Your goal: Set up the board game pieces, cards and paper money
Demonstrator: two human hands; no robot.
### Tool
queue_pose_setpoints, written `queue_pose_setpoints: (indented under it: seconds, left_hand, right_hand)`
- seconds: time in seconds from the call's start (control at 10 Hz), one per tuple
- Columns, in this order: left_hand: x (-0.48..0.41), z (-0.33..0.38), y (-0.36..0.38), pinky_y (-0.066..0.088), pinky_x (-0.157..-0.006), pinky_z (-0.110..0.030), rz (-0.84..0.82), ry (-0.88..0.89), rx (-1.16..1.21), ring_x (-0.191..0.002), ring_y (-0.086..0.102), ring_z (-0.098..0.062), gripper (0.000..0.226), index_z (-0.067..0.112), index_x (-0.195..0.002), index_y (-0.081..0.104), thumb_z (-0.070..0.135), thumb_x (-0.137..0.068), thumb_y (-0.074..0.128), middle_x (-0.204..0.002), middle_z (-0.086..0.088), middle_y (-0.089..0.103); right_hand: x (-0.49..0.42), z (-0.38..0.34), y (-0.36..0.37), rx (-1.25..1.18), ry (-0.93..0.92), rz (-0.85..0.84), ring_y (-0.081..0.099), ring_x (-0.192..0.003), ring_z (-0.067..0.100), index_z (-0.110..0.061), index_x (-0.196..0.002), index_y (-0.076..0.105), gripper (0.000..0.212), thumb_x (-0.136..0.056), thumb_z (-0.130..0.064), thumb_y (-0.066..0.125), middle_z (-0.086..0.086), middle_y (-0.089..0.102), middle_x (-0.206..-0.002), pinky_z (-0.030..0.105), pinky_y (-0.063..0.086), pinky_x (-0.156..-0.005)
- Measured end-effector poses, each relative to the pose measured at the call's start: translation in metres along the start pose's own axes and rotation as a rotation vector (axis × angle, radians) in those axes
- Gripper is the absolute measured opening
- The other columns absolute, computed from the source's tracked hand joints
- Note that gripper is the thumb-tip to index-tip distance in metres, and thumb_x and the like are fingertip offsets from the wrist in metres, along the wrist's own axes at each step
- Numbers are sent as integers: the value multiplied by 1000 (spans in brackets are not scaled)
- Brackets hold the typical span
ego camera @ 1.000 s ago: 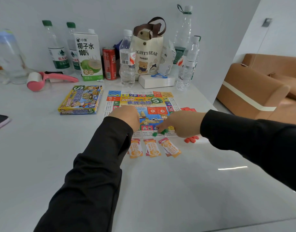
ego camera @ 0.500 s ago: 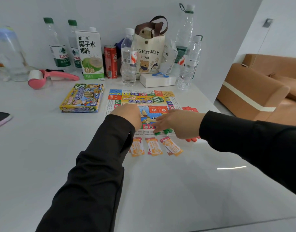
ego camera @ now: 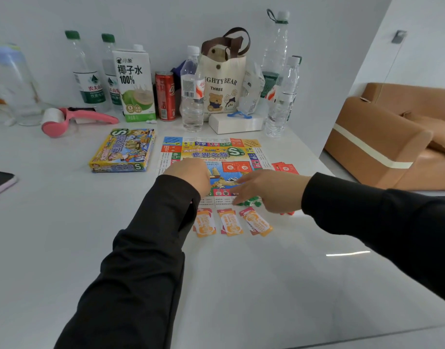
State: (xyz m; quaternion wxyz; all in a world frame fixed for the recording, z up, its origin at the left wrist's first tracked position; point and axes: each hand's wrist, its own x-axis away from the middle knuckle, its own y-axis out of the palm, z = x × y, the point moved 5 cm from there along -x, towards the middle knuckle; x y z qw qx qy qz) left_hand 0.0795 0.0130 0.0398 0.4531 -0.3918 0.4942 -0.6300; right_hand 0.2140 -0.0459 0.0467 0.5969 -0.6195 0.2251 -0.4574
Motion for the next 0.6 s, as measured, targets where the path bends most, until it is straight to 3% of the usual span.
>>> queue_pose_setpoints:
  seconds: [0.2,0.4,0.6]
  left_hand:
    - [-1,-1,1,46,-78,-30,-4,-10,32,-94,61,-23,19,13,-98,70,18,-89,55,-106,-6,67]
    - [-1,-2,1,46,-77,-30,-3,-26,53,-94,61,-23,18,13,-99,70,18,-88,56,-106,-6,67]
    - [-3,-4,2,48,-80,-31,9,-42,155,-94,62,-23,22,10,-95,71,14,-90,51,-102,-7,68]
  right_hand:
    - [3,27,5,-47,91,24,28,-137,17,-32,-134,48,63,-83,5,52,-7,35,-148,34,26,-113]
    - [4,23,3,-257,185,56,39,-128,20,-30,-145,26,79,-81,13,42,-9,51,-137,36,37,-104]
    - [6,29,-4,-275,230,156,41,-120,17,-28,-143,30,74,-81,11,43,-10,56,-128,30,39,-95]
